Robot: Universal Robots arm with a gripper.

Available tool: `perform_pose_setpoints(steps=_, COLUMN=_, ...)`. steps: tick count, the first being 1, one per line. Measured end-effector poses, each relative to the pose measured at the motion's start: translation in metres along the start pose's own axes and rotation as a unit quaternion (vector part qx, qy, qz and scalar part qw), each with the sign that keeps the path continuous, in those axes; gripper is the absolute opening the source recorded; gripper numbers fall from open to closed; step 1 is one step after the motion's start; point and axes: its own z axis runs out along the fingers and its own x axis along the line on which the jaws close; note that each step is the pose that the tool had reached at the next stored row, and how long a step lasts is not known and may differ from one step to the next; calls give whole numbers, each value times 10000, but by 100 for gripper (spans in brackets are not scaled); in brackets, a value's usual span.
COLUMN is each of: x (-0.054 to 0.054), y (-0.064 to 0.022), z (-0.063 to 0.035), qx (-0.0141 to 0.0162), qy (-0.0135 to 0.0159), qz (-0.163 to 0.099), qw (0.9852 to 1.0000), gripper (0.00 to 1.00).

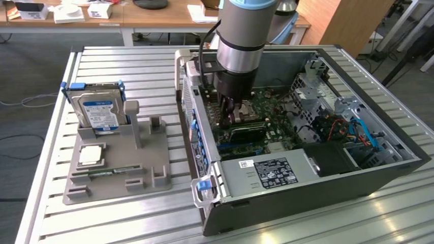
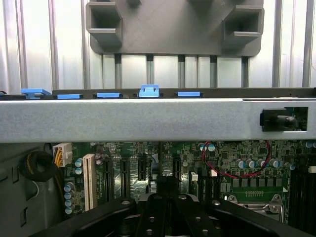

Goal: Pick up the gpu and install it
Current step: 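Press down on the gpu until it lock into place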

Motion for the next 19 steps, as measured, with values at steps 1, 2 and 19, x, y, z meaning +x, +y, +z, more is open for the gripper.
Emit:
perform_pose_setpoints(steps=1, x=0, y=0, z=0, qx=0, qy=0, qz=0, qw=10000, gripper=11)
perform_pose_setpoints(steps=2, x=0, y=0, z=1, qx=0, qy=-1, qz=0, qw=10000, gripper=11)
perform_pose_setpoints(steps=19, x=0, y=0, z=13, qx=0, qy=0, qz=0, qw=10000, gripper=11)
